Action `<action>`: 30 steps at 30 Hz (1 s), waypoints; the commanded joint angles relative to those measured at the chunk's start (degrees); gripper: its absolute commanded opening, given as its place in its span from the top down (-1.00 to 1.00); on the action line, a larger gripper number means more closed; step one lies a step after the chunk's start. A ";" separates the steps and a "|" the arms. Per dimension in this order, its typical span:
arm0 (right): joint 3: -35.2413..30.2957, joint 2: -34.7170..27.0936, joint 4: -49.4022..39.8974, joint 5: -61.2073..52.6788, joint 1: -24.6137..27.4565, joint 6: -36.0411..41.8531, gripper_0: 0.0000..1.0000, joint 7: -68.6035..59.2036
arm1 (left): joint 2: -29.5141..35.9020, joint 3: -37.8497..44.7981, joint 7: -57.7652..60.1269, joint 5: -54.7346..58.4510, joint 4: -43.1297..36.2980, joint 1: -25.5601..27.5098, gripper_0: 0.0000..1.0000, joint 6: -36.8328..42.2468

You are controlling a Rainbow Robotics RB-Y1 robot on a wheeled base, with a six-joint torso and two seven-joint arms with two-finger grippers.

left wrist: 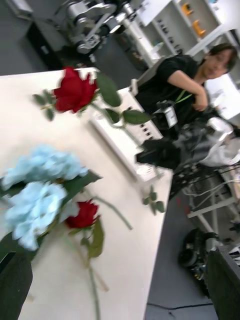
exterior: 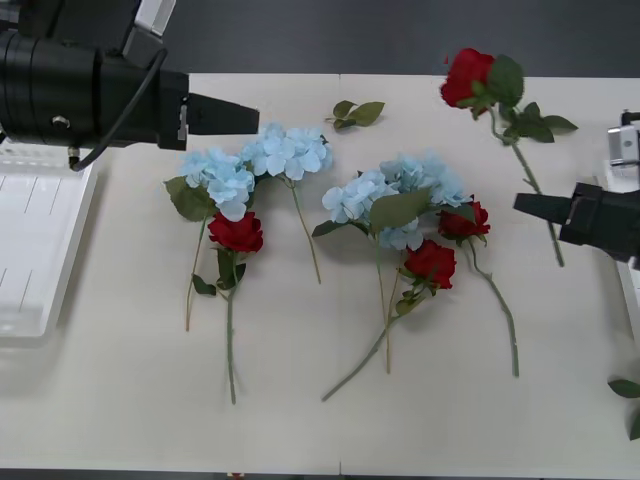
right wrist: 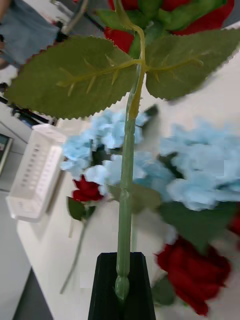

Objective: Put the red flowers into the right box and the blue flowers into the left box

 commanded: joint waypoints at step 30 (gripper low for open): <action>-17.21 -4.64 31.71 9.42 16.33 -2.44 1.00 13.75 | 2.87 0.57 14.05 -43.77 6.36 0.58 -1.00 18.23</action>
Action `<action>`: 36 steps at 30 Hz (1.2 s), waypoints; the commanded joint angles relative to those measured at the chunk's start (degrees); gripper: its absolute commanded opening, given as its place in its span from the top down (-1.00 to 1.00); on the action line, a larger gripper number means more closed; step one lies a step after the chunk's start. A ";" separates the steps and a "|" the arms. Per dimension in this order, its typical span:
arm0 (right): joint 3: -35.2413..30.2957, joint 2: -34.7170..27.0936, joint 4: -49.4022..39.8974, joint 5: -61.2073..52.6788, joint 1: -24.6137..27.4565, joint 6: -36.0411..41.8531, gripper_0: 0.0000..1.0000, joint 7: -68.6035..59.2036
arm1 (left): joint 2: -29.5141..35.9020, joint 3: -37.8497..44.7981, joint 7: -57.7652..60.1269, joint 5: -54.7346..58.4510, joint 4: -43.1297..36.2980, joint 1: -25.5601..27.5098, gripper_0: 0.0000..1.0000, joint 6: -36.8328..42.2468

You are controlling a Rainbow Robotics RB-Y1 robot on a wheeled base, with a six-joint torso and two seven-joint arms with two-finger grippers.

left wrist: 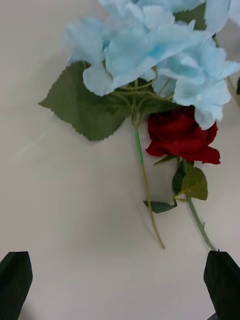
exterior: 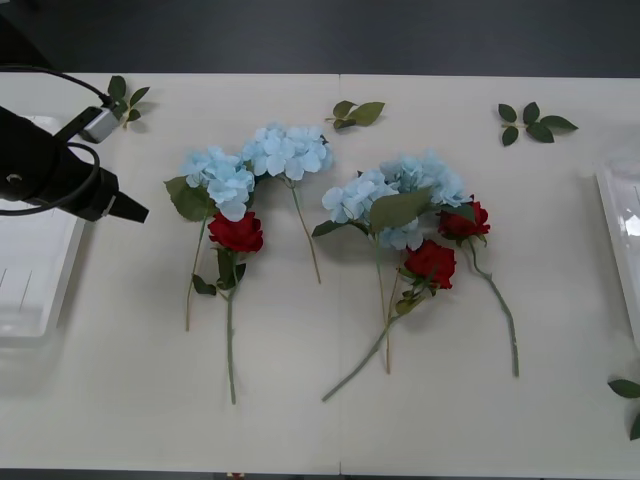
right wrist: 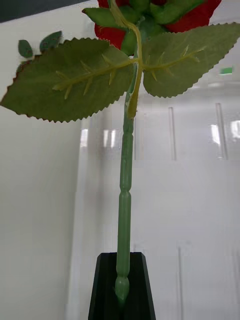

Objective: Put the red flowers into the right box and the blue flowers into the left box

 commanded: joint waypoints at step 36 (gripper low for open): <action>0.99 7.38 4.41 25.01 -4.71 -13.70 -0.46 1.56 | -10.05 -24.82 30.44 -29.13 3.06 -8.78 -1.00 -12.77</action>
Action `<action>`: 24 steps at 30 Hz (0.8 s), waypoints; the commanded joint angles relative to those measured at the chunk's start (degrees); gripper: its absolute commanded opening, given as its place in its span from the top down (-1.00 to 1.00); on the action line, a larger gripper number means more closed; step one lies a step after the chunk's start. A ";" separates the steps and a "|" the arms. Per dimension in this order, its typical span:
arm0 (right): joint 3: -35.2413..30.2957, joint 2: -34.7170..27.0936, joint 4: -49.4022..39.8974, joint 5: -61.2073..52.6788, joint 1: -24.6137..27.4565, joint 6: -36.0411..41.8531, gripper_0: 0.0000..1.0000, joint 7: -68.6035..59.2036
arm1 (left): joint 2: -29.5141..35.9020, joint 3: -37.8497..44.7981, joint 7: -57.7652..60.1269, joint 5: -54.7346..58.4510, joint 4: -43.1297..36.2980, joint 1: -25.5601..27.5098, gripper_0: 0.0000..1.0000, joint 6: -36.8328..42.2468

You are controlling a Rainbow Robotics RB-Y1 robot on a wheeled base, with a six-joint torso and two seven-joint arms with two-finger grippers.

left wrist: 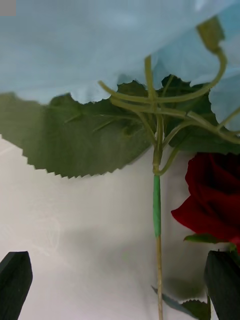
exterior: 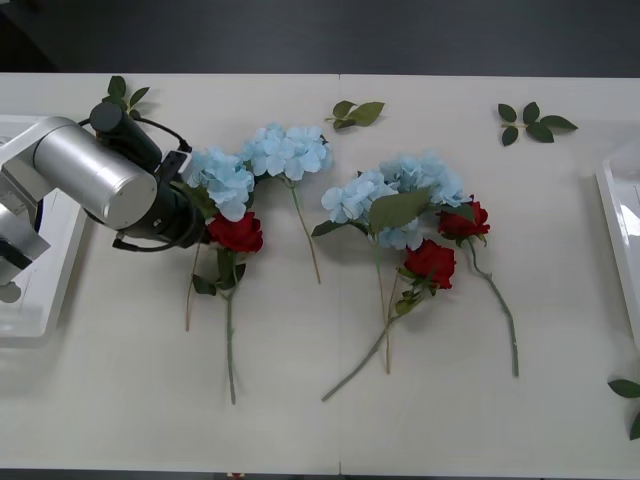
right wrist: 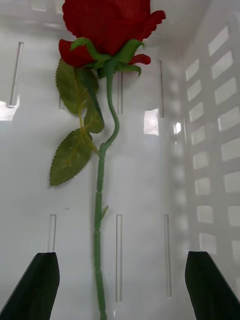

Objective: Put the red flowers into the right box and the blue flowers into the left box

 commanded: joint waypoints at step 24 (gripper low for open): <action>2.44 -6.89 -38.27 36.32 -6.98 22.21 -0.46 -66.12 | -1.71 -7.00 -0.08 -2.88 7.41 -5.44 -1.00 -4.58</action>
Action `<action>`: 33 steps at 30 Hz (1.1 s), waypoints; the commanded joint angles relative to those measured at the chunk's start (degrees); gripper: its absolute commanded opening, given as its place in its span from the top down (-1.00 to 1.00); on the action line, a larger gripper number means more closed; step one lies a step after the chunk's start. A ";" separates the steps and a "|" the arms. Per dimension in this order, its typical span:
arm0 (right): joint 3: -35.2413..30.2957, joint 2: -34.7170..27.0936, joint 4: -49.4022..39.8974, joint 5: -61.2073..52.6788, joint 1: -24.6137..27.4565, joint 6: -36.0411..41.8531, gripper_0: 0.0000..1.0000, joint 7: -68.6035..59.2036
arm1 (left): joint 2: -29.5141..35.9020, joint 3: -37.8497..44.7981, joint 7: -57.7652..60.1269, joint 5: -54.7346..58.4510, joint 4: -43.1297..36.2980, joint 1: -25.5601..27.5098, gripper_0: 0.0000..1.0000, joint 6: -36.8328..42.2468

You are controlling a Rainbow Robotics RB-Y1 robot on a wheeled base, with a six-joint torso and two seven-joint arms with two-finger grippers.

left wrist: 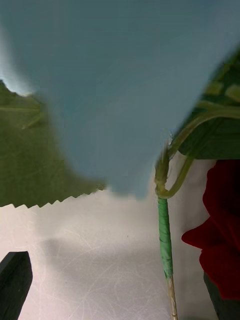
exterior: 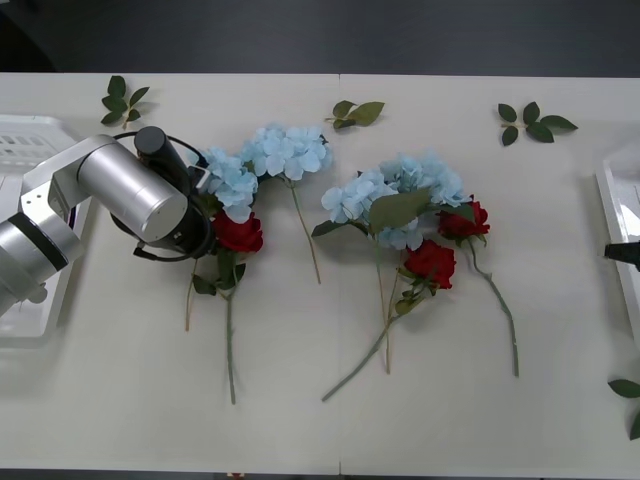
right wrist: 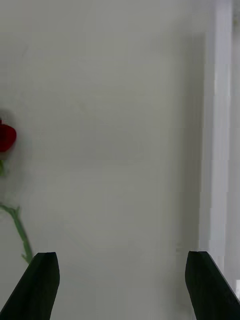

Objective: Put the red flowers into the right box and the blue flowers into the left box

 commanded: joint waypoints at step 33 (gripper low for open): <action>18.97 19.03 -15.32 57.43 -20.66 30.37 -0.46 -21.68 | 11.91 9.58 -1.14 6.11 -16.94 -0.42 1.00 7.32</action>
